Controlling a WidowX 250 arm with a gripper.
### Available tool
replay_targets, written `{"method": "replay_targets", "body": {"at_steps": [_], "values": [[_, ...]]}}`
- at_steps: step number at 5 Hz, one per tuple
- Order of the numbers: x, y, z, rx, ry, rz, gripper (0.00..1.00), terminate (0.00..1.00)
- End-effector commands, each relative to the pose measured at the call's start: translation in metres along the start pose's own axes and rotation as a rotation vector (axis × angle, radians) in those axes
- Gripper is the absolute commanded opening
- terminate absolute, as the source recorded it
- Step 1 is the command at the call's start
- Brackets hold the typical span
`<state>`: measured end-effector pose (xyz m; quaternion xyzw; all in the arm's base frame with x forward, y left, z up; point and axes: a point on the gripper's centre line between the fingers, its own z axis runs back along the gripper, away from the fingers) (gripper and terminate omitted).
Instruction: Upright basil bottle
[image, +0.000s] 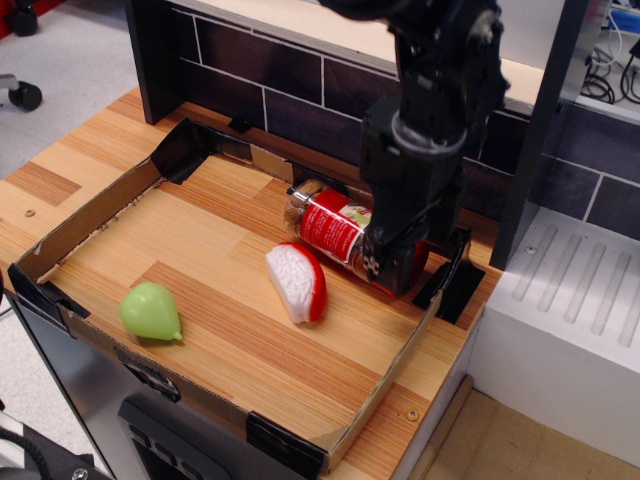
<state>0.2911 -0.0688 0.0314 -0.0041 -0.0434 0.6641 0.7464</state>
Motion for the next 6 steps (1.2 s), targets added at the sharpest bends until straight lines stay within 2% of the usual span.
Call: {"method": "replay_targets", "body": {"at_steps": [1,2,3,4,6], "values": [[0.003,-0.016,-0.005,-0.028,-0.028,0.002,1.00,0.00],[0.002,-0.016,-0.013,-0.025,-0.051,-0.010,1.00,0.00],[0.003,-0.017,-0.016,-0.020,-0.049,-0.015,1.00,0.00],[0.006,-0.017,-0.010,-0.028,-0.045,-0.016,0.00,0.00],[0.023,-0.024,0.023,-0.027,-0.007,0.015,0.00,0.00]]}}
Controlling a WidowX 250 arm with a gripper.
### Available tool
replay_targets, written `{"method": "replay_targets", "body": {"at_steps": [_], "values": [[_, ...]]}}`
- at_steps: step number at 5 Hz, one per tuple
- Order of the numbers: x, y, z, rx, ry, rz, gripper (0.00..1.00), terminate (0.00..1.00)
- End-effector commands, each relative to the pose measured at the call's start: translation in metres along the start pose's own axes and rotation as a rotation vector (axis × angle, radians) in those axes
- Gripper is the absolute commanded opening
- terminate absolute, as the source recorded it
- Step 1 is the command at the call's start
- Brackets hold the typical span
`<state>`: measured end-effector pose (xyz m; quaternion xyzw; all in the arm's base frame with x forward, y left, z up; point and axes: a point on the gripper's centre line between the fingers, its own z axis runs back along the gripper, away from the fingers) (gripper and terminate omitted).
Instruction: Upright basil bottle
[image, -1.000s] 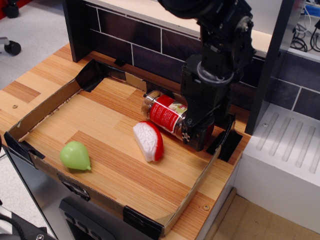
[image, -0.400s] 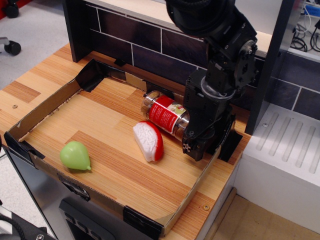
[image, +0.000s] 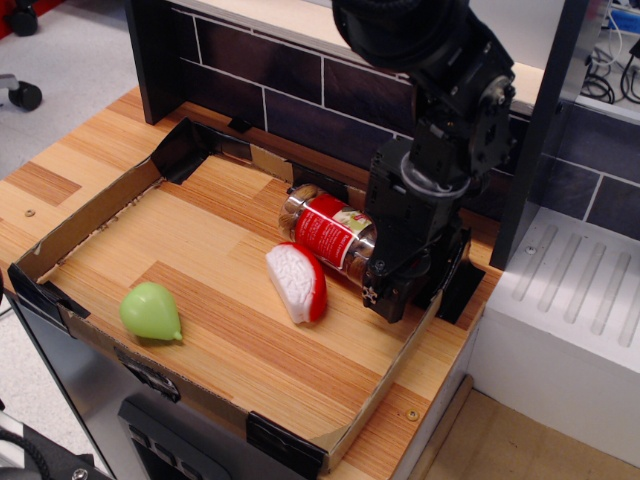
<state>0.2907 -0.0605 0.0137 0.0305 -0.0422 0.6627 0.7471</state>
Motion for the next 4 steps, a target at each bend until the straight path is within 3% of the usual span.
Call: {"method": "replay_targets", "body": {"at_steps": [1,3,4], "values": [[0.039,-0.026,0.062,-0.092,0.047,0.025,0.00,0.00],[0.083,-0.025,0.083,-0.047,0.159,0.005,0.00,0.00],[0.104,-0.020,0.084,-0.045,0.167,-0.003,0.00,0.00]]}}
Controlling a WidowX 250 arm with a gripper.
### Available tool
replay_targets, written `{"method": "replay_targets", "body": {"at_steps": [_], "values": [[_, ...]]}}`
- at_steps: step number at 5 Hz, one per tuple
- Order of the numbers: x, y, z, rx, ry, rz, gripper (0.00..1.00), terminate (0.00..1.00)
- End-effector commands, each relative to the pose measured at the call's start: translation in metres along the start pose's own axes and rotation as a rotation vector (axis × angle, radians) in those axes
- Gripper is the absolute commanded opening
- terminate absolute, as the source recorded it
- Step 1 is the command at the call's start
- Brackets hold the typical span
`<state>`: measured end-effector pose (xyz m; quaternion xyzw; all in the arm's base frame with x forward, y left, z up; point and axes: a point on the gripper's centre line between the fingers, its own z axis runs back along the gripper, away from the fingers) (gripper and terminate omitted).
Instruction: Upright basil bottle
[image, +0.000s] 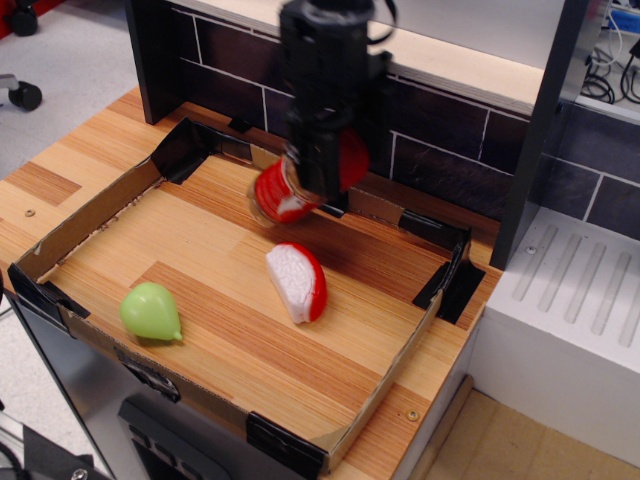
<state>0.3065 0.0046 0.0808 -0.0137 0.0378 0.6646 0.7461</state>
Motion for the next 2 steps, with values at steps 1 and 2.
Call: {"method": "replay_targets", "body": {"at_steps": [1,2], "values": [[0.0380,-0.0037,0.0326,-0.080,-0.011,-0.034,0.00,0.00],[0.0475,0.0024,0.0314,-0.050,0.117,-0.106,0.00,0.00]]}}
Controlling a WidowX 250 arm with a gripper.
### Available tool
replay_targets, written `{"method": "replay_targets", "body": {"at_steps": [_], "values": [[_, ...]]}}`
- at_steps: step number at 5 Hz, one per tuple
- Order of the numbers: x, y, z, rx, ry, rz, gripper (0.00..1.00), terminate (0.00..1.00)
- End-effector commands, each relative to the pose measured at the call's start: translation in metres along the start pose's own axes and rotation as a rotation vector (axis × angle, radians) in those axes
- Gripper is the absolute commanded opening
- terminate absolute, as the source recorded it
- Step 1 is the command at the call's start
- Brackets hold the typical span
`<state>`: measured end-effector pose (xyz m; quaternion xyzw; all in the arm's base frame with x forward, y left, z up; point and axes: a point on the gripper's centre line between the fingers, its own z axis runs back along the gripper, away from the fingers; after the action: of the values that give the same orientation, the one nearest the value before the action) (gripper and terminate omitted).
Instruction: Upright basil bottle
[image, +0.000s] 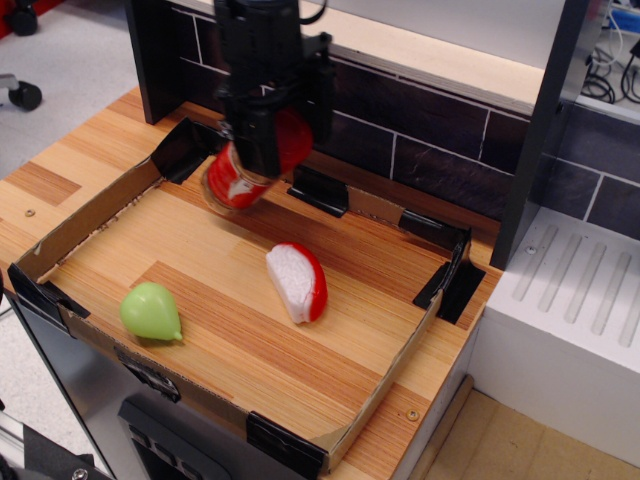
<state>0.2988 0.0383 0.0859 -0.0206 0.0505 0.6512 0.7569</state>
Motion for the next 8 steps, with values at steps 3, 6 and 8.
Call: {"method": "replay_targets", "body": {"at_steps": [3,6,8], "values": [[0.007,0.004,0.017,-0.022,0.307,-0.114,0.00,0.00],[0.020,0.005,0.036,-0.118,0.151,-0.047,1.00,0.00],[0.009,0.009,0.091,-0.190,-0.136,-0.043,1.00,0.00]]}}
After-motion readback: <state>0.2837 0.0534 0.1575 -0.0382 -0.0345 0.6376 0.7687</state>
